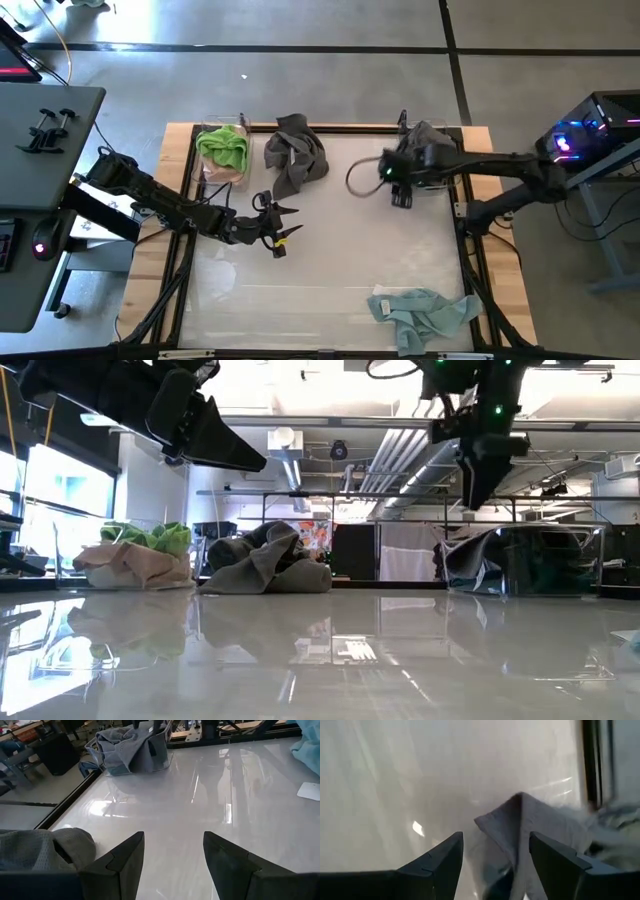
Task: Sort towels by color in basket
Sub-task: Put the bottom dark gray towel into the right transparent bin
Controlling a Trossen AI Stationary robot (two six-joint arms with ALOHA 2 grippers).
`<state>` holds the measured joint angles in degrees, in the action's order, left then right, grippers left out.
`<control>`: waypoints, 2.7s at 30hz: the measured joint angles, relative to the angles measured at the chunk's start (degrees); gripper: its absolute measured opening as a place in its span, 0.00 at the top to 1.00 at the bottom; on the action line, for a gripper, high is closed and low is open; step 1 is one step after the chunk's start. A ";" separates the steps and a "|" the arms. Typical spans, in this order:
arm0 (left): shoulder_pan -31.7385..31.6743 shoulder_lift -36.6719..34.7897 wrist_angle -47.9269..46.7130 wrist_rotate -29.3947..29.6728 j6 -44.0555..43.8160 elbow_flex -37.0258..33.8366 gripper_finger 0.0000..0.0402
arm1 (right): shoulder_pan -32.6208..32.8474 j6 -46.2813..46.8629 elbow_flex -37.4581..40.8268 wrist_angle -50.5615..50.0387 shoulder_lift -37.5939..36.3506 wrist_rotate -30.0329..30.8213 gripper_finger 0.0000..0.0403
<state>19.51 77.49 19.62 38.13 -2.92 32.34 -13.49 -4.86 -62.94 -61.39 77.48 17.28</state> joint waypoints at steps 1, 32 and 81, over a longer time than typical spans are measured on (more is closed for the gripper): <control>0.00 0.00 0.00 0.00 -0.02 0.00 0.53 | 1.23 -2.40 0.00 -0.01 1.32 1.19 0.44; 0.04 2.10 -0.57 -0.02 0.01 -0.04 0.53 | -1.67 1.39 0.02 -4.69 23.12 31.55 0.46; 0.02 2.06 1.22 0.00 1.07 -0.02 0.53 | -37.93 23.93 24.55 30.08 -5.06 0.13 0.89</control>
<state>19.53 79.55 20.83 38.13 -1.86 32.32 -51.42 19.07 -38.39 -31.31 72.42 17.41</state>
